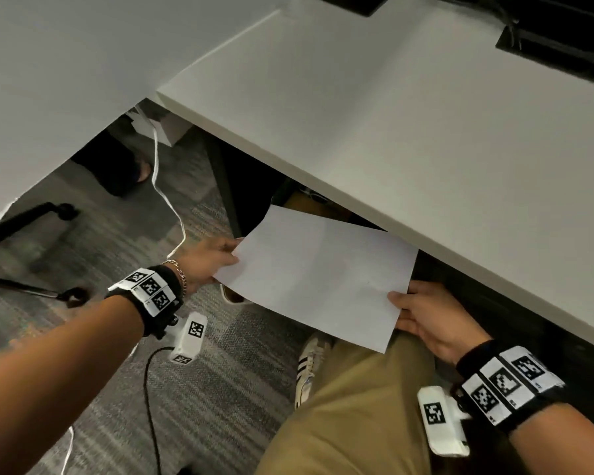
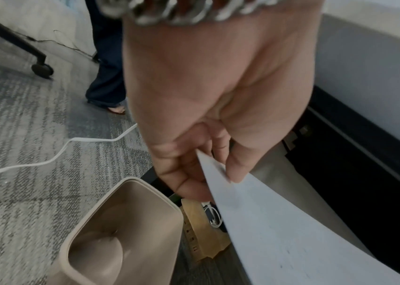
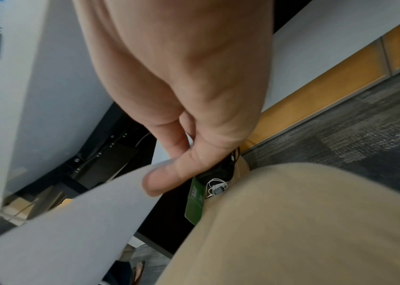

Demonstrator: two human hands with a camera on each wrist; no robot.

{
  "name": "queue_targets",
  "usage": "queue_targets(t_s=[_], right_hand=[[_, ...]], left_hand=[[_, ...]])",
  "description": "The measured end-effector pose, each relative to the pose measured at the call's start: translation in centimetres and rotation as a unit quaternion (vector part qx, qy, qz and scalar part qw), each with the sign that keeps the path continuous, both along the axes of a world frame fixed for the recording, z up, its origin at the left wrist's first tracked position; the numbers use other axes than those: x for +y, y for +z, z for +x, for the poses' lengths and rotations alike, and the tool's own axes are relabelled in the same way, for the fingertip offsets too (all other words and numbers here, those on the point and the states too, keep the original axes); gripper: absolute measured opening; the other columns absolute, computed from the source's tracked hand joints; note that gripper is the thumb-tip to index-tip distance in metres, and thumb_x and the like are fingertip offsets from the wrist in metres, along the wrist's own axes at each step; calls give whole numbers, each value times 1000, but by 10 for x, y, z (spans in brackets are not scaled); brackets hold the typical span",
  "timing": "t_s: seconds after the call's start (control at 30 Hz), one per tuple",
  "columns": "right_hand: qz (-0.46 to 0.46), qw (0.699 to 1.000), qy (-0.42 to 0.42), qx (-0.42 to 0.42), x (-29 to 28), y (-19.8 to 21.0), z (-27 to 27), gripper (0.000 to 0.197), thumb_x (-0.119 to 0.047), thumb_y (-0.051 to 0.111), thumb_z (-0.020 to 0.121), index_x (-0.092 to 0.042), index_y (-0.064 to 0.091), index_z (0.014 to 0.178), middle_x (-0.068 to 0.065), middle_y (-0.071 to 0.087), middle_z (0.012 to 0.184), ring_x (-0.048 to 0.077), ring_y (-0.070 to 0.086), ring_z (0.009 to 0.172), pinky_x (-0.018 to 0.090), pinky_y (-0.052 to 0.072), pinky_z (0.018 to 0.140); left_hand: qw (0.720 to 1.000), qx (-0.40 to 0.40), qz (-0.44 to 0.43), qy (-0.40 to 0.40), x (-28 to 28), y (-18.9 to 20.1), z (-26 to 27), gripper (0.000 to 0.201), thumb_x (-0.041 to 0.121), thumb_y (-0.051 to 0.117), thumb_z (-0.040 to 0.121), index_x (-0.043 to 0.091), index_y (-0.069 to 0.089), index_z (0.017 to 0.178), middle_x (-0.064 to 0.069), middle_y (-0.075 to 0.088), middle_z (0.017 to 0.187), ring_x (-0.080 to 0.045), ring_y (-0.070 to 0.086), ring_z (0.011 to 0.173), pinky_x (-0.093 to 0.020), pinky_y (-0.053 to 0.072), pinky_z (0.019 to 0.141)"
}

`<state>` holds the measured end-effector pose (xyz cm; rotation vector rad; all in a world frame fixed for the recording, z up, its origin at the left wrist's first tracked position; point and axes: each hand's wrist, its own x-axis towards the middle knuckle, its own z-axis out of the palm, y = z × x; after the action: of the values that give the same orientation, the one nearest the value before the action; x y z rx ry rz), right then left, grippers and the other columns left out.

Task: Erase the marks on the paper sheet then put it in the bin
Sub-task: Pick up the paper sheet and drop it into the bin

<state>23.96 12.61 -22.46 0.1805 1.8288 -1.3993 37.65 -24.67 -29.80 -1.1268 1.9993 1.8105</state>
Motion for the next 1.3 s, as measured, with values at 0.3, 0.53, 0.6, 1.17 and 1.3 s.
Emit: queue_targets(t_s=[0.3,0.53,0.6,1.17,1.3], right_hand=[[53,996,73,10,-26,-29,-33,22,-5,52,105,-11,68,119,10,77,111,26,75,99,38,62,83],[90,986,139,32,-57,-28,-45,21,-8,54,104,-10,66,121,14,72,114,32,71,104,29,63,70],[96,985,142,31,-70,-33,-48,19,-6,55,103,-8,66,118,17,71,114,33,71,104,29,63,70],[114,981,152,42,-123,-65,-52,25,2,48,102,-14,64,92,14,69,113,27,70,99,25,60,60],[113,981,156,34,-124,-70,-51,21,3,51,100,-1,71,106,18,73,109,30,73,99,36,64,78]], left_hand=[[998,-54,-31,20,3,-75,-2,43,3,66,87,34,70,117,-14,75,111,-37,69,106,-54,59,94],[996,-79,-24,33,2,-102,-6,46,5,59,94,26,66,135,-13,69,121,-32,69,103,-40,64,68],[994,-92,-26,45,3,-111,-5,45,2,56,100,20,62,140,-14,66,124,-27,68,95,-31,58,60],[869,55,-289,-397,116,-70,-1,142,38,84,81,37,-38,154,5,-38,166,-19,-31,154,-39,-12,126],[851,184,-316,-377,159,-56,-19,129,32,78,87,23,-27,162,3,-30,171,-17,-23,158,-41,-1,131]])
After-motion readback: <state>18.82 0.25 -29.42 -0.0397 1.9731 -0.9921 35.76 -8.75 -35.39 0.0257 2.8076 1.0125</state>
